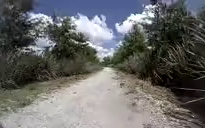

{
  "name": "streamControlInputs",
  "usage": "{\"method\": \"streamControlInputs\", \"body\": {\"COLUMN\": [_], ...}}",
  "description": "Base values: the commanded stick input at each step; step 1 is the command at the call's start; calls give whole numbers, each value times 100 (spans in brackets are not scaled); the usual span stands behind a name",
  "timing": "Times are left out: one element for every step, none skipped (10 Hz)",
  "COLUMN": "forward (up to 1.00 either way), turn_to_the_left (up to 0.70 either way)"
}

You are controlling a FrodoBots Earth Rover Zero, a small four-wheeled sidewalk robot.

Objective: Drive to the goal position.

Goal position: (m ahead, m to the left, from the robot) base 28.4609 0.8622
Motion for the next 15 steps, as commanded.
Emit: {"method": "streamControlInputs", "body": {"forward": [70, 70, 70, 70, 70, 70, 70, 70, 70, 70, 70, 70, 70, 70, 70], "turn_to_the_left": [31, 35, 21, 1, 0, 0, 0, 0, 0, 0, 0, 0, 0, 0, 0]}}
